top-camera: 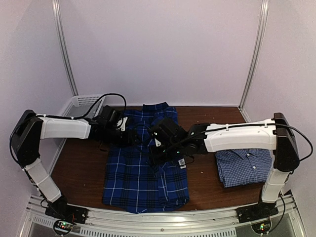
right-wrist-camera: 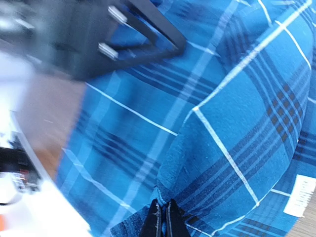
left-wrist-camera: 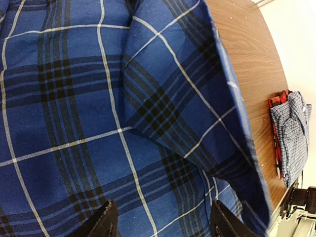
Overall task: Fold and stack the long sleeve shirts
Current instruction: Smooth out the 1/3-folded shirt at the center of the board.
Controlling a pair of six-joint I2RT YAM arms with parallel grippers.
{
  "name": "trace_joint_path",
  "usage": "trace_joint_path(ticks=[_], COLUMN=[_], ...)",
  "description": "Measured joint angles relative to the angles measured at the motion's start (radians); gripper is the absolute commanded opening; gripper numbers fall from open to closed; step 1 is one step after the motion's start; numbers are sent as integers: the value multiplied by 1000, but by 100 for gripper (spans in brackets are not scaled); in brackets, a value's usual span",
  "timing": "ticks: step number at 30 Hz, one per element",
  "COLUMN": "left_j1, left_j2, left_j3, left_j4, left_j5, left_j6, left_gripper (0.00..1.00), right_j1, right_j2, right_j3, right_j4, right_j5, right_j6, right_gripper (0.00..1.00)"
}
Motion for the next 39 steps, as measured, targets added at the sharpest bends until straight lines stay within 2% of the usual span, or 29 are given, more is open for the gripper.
trace_joint_path(ticks=[4,8,11,13,15,20,24,28,34,39], left_j1=[7,10,10,11,11,11,11,11,11,11], left_j2=[0,3,17,27,42,72,86,92,101,125], left_j3=[0,0,0,0,2,19,37,44,47,48], left_j4=[4,5,8,9,9,9,9,9,10,33], left_j5=[14,31,45,55,65,85,92,95,98,112], left_j6=[14,29,35,38,39,40,41,41,40,15], left_gripper=[65,65,65,65,65,65,65,65,64,60], right_j1=[-22,-65,-99,-115,-119,-134,-146,-146,-130,-77], right_j2=[-69,-191,-294,-349,-399,-526,-595,-624,-621,-501], right_j3=[-45,-239,-445,-564,-659,-796,-797,-754,-652,-561], right_j4=[130,270,366,403,427,435,351,209,90,72], right_j5=[-74,-119,-127,-123,-118,-85,3,110,193,192], right_j6=[67,155,229,275,311,371,354,305,196,87], right_gripper=[0,1,10,22,26,45,55,57,57,57])
